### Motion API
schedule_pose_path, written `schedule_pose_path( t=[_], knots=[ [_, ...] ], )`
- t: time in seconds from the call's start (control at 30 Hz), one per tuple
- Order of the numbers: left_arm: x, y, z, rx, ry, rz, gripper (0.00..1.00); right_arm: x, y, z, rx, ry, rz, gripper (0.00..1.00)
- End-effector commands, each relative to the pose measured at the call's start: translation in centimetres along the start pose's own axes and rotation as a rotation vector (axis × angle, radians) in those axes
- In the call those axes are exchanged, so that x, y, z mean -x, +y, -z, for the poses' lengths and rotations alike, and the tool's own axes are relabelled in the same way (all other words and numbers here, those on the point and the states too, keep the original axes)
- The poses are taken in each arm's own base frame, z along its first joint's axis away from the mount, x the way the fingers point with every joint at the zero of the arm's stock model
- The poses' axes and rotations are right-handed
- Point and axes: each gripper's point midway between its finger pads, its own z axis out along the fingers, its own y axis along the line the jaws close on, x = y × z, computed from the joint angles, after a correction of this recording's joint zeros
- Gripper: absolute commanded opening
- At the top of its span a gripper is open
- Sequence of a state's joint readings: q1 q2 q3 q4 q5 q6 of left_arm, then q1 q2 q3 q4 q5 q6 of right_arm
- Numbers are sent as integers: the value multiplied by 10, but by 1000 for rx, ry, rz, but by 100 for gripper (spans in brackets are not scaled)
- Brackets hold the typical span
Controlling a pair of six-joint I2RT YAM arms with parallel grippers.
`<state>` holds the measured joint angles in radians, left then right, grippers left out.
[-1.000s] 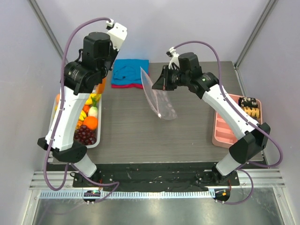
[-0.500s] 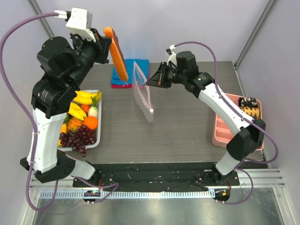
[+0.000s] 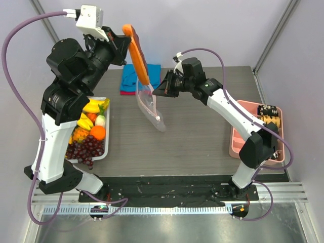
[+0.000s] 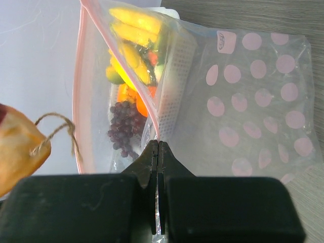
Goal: Place the food in the zip-top bag and seal the zipper
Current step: Place the fake food in the zipper food storage bag.
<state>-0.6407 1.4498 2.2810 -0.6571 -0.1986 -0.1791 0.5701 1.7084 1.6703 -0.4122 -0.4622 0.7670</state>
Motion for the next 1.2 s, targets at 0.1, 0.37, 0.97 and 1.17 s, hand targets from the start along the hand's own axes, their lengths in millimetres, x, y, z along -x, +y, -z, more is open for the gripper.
schedule_pose_path(
  t=[0.1,0.37,0.97,1.17],
  knots=[
    [3,-9,6,-3,-37,-1,0,21,28,9,50,-77,32,1],
    [-51,12,6,96,87,-110,0,33,51,19,106,-97,14,1],
    [-91,3,2,101,83,209,0,39,68,18,186,-101,-42,1],
    [-146,19,-1,123,287,402,0,48,63,29,194,-138,-56,1]
  ],
)
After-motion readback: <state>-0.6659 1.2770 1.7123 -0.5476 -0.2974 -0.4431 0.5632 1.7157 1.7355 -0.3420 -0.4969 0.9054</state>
